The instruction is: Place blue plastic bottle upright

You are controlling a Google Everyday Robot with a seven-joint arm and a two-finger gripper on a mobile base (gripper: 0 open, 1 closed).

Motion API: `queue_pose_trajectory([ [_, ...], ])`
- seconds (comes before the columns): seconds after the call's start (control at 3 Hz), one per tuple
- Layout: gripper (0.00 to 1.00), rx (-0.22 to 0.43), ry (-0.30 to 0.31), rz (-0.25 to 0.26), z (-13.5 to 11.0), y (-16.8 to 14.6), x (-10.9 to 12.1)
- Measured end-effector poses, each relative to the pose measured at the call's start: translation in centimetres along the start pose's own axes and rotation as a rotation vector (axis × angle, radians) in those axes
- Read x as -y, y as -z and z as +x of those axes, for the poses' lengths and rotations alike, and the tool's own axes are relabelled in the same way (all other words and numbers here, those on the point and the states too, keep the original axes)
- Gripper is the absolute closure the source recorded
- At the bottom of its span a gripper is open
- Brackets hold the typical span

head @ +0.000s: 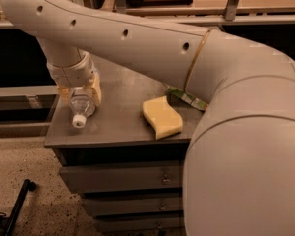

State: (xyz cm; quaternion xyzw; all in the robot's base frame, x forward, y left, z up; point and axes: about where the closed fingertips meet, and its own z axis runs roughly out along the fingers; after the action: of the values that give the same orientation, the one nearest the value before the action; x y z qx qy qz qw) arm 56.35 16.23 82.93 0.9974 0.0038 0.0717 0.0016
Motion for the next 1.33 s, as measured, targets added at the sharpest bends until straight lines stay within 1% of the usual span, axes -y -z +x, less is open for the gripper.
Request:
queue_pose_trajectory([
  [0.33, 0.77, -0.045, -0.122, 0.024, 1.6, 1.2, -0.2],
  [0.67, 0.98, -0.016, -0.284, 0.079, 3.7, 2.8, -1.2],
  [1.0, 1.0, 0.046, -0.448, 0.217, 6.2, 5.6, -1.9],
  [1.33, 1.0, 0.135, -0.574, 0.394, 7.6, 8.3, -2.2],
])
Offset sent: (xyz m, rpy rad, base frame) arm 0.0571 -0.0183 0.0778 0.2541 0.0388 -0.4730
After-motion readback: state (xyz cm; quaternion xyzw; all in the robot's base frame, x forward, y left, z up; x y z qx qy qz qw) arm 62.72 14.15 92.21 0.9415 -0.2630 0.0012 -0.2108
